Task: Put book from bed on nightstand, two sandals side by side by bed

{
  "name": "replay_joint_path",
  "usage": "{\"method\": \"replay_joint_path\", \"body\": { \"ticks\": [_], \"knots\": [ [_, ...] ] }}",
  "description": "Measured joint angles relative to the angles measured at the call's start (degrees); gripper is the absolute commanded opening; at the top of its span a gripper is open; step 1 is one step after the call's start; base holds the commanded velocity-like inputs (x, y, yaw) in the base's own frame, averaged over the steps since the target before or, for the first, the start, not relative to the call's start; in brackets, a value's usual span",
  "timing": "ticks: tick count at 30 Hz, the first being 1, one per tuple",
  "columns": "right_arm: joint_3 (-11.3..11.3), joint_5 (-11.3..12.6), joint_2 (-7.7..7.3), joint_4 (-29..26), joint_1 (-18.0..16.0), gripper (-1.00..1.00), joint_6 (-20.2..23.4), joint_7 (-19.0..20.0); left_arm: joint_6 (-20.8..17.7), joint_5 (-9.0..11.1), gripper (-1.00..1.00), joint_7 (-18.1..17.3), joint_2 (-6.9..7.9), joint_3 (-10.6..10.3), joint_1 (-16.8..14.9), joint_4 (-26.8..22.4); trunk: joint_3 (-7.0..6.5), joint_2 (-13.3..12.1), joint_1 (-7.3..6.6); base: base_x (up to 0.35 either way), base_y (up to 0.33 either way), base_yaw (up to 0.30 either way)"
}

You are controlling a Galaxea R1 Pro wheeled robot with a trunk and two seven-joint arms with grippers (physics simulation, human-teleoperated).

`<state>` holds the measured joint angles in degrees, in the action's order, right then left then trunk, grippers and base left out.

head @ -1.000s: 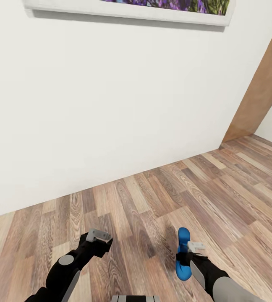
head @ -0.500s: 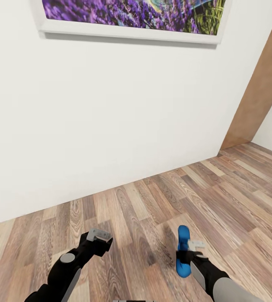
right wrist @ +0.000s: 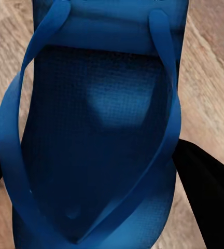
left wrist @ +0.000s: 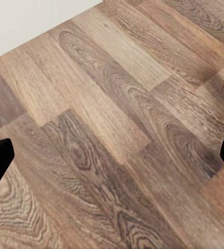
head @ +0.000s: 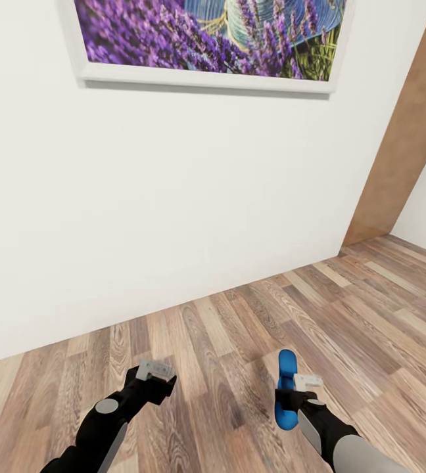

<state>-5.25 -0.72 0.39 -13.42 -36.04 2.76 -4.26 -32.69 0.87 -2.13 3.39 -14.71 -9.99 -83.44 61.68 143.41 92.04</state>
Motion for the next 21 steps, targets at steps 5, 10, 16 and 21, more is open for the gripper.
{"method": "replay_joint_path", "body": {
  "ticks": [5, 10, 16, 21],
  "knots": [
    [-0.1, 0.0, -0.17, 0.0, 0.0, -1.0, -0.1, 0.1, 0.2, 0.0, 1.0, 0.1, 0.0, 0.0, 0.0, 0.5, -1.11, -0.1, -0.13, 0.0, 0.0, 0.0],
    [-0.2, 0.0, -0.28, 0.0, 0.0, -1.0, -0.2, 0.2, 0.3, 0.0, 1.0, 2.1, 0.0, 0.1, 0.0, 0.8, -2.22, -0.1, -0.26, 0.0, 0.0, 0.0],
    [-0.2, 0.0, -0.31, 0.0, 0.0, -1.0, -0.2, 0.2, 0.6, 0.1, 1.0, 4.0, 0.02, 0.1, 0.0, 0.8, -3.47, -1.0, -0.79, 0.0, 0.0, 0.0],
    [-0.2, 0.0, -0.44, 0.0, 0.1, -1.0, -0.2, 0.2, 0.7, 0.1, 1.0, 4.5, 0.01, 0.2, 0.0, 0.9, -4.36, -3.0, -1.89, 0.0, 0.0, 0.0]
  ]
}}
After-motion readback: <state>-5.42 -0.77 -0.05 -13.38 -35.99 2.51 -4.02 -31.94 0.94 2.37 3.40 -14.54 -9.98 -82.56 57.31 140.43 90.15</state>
